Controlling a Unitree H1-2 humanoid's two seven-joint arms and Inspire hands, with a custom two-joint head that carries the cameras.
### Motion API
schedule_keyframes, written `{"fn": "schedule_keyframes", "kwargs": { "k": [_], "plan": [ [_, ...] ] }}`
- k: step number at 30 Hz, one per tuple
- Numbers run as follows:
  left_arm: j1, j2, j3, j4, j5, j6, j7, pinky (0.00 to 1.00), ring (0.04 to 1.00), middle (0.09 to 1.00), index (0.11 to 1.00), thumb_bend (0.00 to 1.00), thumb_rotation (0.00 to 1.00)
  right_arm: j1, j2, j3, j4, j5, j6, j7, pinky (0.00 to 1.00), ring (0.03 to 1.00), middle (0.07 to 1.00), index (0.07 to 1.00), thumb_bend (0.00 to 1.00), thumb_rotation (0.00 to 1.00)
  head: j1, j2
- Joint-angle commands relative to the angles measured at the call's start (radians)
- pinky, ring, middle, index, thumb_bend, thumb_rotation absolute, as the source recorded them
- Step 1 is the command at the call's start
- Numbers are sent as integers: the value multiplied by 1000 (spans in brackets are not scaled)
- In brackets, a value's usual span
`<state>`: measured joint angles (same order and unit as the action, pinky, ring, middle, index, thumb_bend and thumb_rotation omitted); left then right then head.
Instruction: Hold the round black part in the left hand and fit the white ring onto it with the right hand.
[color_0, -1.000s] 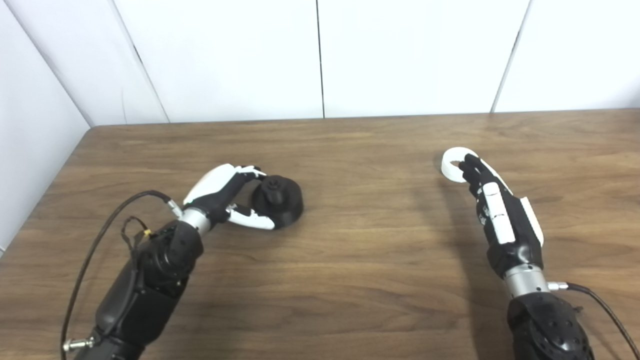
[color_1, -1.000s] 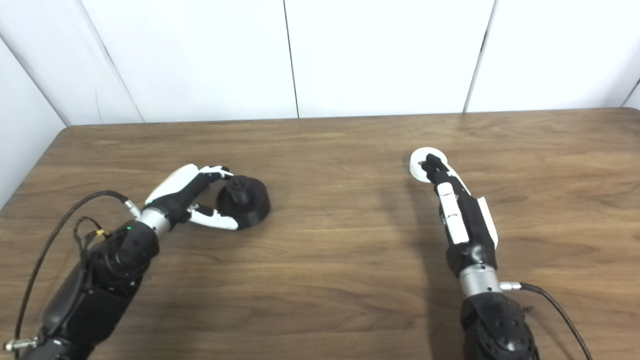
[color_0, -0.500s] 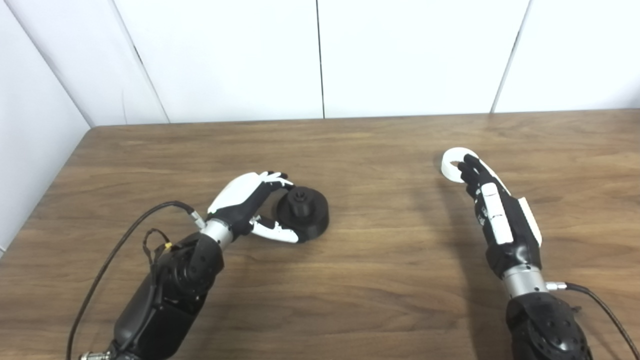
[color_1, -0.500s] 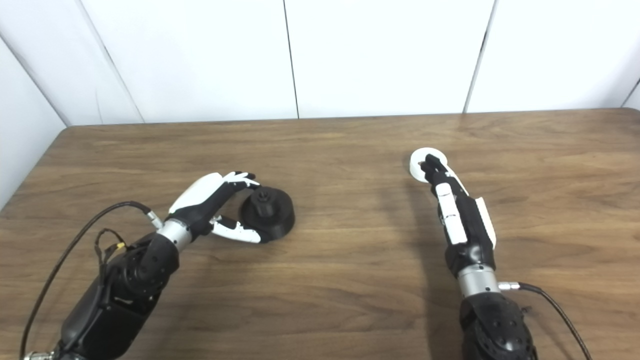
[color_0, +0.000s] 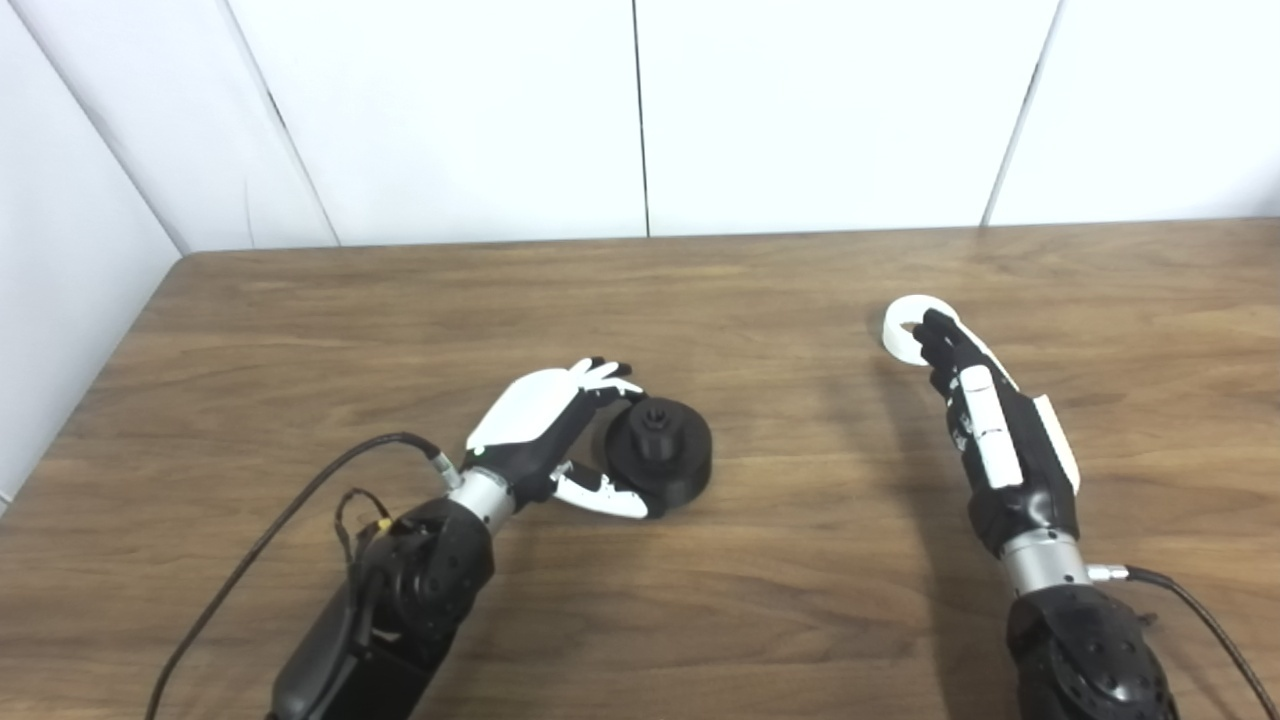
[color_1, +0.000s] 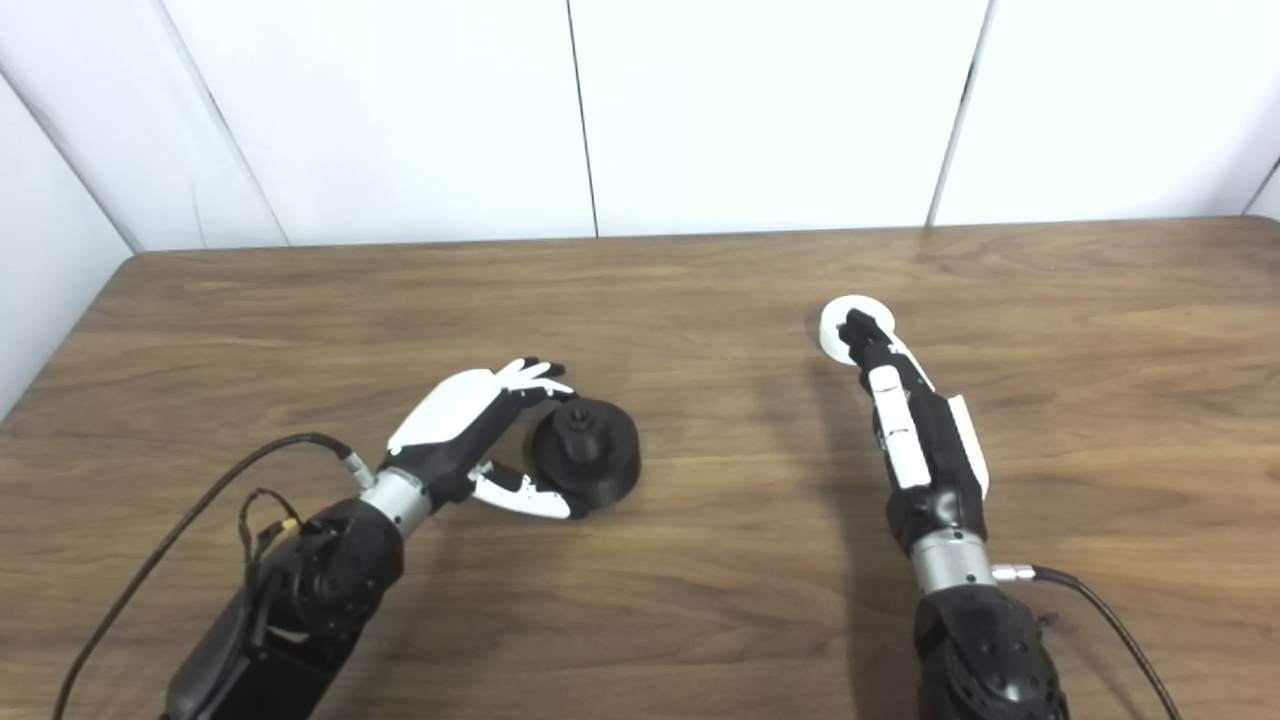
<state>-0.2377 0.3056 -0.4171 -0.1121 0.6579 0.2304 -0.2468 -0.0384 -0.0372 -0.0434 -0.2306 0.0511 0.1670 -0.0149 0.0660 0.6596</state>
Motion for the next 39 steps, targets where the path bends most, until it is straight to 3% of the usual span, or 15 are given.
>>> {"fn": "schedule_keyframes", "kwargs": {
  "k": [1,23,39],
  "plan": [
    [31,-12,-40,-1,4,-9,-39,852,997,950,759,980,372,-30,8,5,-17,-10,-47,-1,981,939,884,871,484,891,1,1],
    [119,-68,-126,-93,78,17,-77,900,1000,973,774,968,384,-14,21,2,-25,-9,-47,-6,984,942,883,870,515,873,-15,15],
    [160,-90,-132,-104,91,0,-67,912,1000,971,776,952,370,-15,17,-9,-27,0,-46,-7,975,932,879,866,476,866,-22,18]
  ]
}}
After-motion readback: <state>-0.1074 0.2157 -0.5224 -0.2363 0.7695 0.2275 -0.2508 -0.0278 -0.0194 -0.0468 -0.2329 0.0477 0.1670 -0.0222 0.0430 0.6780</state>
